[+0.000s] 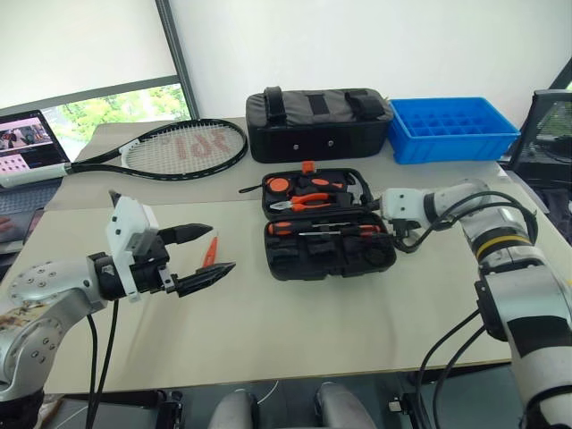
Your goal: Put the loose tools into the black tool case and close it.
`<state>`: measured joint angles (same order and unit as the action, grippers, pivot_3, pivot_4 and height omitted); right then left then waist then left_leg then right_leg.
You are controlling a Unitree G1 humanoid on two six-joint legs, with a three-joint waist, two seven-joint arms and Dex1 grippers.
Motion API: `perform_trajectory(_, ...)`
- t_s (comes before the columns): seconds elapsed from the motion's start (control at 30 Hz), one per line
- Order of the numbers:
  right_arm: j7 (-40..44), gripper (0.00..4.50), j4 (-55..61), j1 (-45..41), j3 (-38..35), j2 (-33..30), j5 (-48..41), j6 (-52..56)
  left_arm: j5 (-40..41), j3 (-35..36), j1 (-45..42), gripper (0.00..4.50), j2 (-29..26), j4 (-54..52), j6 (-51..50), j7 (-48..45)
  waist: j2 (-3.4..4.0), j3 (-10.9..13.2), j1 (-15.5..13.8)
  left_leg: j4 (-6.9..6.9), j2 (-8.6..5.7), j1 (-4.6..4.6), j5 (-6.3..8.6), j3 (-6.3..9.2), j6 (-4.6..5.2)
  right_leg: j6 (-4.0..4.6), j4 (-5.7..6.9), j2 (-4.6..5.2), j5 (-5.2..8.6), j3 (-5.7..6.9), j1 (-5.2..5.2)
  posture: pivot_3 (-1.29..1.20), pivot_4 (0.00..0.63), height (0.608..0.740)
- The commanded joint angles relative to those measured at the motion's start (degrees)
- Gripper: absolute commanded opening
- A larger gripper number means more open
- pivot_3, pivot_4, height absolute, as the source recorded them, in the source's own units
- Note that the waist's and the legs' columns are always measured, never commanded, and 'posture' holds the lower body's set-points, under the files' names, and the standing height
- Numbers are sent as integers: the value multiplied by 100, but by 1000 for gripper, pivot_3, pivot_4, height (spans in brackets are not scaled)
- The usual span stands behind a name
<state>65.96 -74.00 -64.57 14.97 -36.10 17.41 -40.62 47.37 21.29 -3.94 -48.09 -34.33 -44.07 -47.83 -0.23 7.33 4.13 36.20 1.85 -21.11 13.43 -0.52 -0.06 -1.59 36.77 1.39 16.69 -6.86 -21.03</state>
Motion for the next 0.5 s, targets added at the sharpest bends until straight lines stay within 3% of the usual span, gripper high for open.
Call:
perform_trajectory(0.03,81,4483,-9,-117,-229,-50,-195,14,82,65,-100,4500,-104,-80,83,7,0,0,0,0,0,0,0,0,0,0,0,0,0,0,0,0,150,707)
perform_trajectory(0.23,317,4483,66,-68,-1330,387,-1410,1465,38,-36,-200,4500,-124,5,84,-41,-1,1,18,-1,1,0,0,1,0,1,0,-3,0,0,0,0,150,707)
perform_trajectory(0.37,-417,4483,320,131,-1210,550,-1159,2356,44,-75,-256,4500,-139,41,74,-69,-1,1,2,-1,2,-1,0,12,-1,2,5,-3,-1,4,1,0,150,707)
perform_trajectory(0.5,-456,4483,648,312,-1462,737,-1514,3116,63,-99,-303,4500,-176,75,69,-111,-1,1,-10,-3,-1,-3,0,13,-1,2,1,0,-1,4,0,0,150,707)
